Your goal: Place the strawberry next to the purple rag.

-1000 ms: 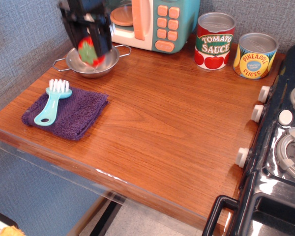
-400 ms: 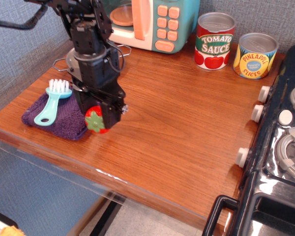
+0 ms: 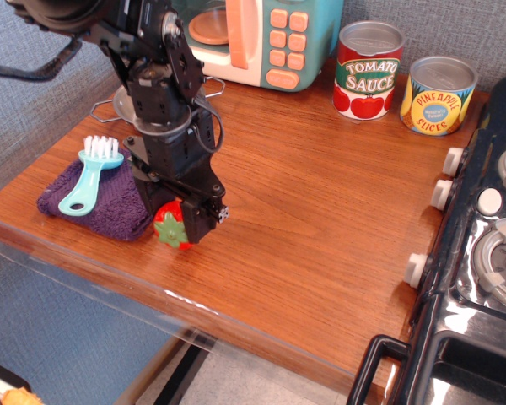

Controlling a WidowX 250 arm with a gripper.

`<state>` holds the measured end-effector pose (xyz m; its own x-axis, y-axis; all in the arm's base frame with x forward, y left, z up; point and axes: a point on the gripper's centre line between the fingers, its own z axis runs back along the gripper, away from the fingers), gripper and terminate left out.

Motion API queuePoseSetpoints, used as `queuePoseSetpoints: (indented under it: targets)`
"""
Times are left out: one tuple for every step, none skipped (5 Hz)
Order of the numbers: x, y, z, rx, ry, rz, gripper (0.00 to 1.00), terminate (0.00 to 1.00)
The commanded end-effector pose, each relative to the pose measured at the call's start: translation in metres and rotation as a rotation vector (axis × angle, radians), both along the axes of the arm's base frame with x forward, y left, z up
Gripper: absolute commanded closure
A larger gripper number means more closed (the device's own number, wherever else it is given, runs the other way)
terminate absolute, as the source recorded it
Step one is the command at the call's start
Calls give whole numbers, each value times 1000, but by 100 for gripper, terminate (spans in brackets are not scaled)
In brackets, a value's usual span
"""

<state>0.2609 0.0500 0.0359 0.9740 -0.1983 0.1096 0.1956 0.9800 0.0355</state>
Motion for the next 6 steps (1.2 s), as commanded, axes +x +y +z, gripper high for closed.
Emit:
queuePoseSetpoints:
  targets:
    - [5, 4, 16, 25, -53, -9, 0, 0]
    - [7, 7, 41, 30, -39, -23, 0, 0]
    - [5, 14, 84, -5, -62, -15, 0, 0]
    - [3, 20, 97, -41, -36, 12, 0, 0]
    - [3, 20, 97, -41, -36, 12, 0, 0]
    - [3, 20, 97, -41, -36, 12, 0, 100]
